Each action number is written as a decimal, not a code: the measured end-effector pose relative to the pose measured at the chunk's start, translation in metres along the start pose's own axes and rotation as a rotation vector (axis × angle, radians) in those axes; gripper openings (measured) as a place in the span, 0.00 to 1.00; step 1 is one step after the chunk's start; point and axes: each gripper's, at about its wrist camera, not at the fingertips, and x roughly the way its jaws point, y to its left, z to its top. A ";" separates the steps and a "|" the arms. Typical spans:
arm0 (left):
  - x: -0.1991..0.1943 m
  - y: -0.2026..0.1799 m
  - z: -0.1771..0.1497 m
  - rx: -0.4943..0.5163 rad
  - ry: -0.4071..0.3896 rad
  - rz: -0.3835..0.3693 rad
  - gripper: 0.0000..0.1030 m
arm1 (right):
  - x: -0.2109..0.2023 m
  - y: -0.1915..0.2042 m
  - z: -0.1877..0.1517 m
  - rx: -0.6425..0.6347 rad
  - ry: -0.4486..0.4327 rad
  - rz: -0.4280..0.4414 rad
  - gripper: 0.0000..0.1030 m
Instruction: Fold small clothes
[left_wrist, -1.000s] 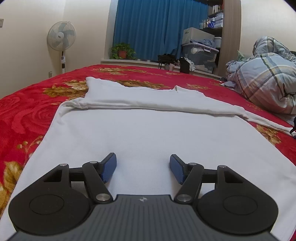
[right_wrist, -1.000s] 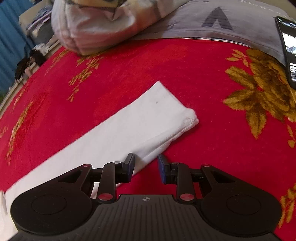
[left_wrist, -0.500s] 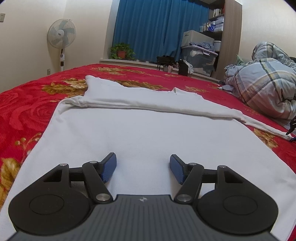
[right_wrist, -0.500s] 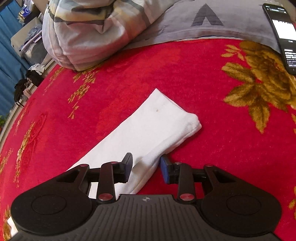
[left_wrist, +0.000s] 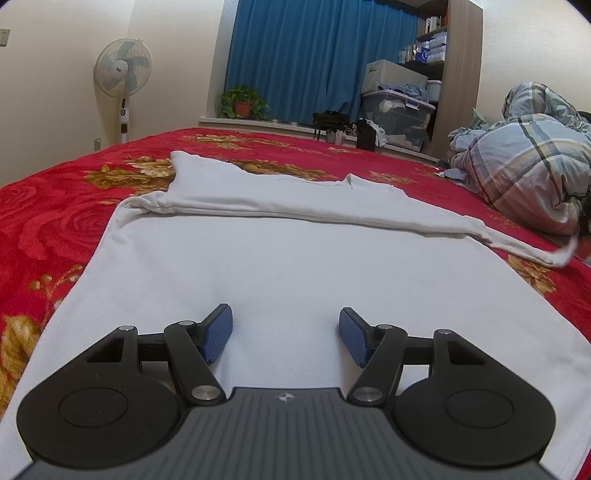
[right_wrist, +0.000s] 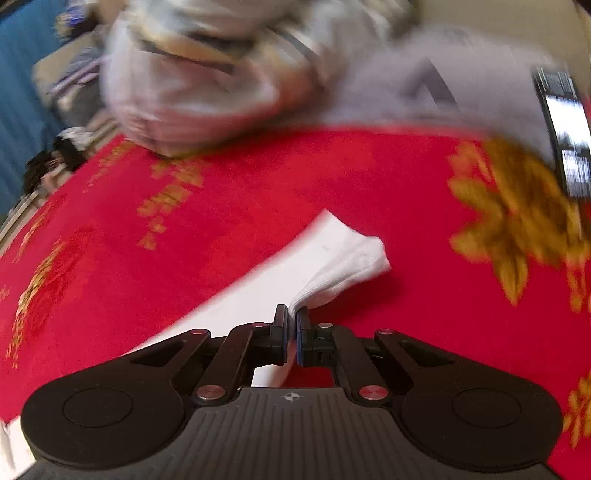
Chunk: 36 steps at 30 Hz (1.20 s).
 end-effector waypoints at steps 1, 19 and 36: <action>0.000 0.000 0.000 0.001 -0.001 0.001 0.67 | -0.014 0.020 0.000 -0.074 -0.058 0.023 0.03; 0.000 0.013 0.007 -0.072 0.021 -0.074 0.75 | -0.212 0.306 -0.223 -0.619 0.398 0.919 0.17; 0.087 0.036 0.153 -0.234 0.101 0.007 0.35 | -0.192 0.169 -0.124 -0.434 0.095 0.667 0.23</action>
